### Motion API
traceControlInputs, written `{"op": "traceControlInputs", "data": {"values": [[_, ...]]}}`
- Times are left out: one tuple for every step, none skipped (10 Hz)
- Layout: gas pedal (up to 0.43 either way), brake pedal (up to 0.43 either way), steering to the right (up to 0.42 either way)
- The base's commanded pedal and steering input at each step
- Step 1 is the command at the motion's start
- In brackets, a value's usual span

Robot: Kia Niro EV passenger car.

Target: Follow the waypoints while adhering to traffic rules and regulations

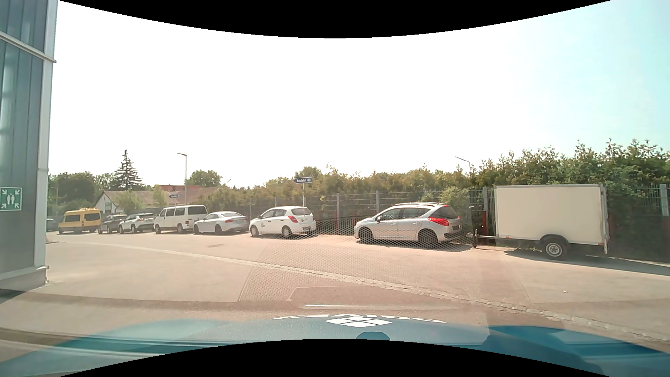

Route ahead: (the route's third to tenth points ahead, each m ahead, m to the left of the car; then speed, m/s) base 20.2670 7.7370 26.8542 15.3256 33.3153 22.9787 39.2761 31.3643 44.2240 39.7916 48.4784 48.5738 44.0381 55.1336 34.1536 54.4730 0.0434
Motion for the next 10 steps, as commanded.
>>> {"op": "traceControlInputs", "data": {"values": [[0.000, 0.159, -0.001], [0.000, 0.165, -0.001], [0.000, 0.165, -0.001], [0.000, 0.165, -0.001], [0.000, 0.165, -0.001], [0.000, 0.165, -0.001], [0.000, 0.165, -0.001], [0.000, 0.165, -0.001], [0.000, 0.165, -0.001], [0.000, 0.165, -0.001]]}}
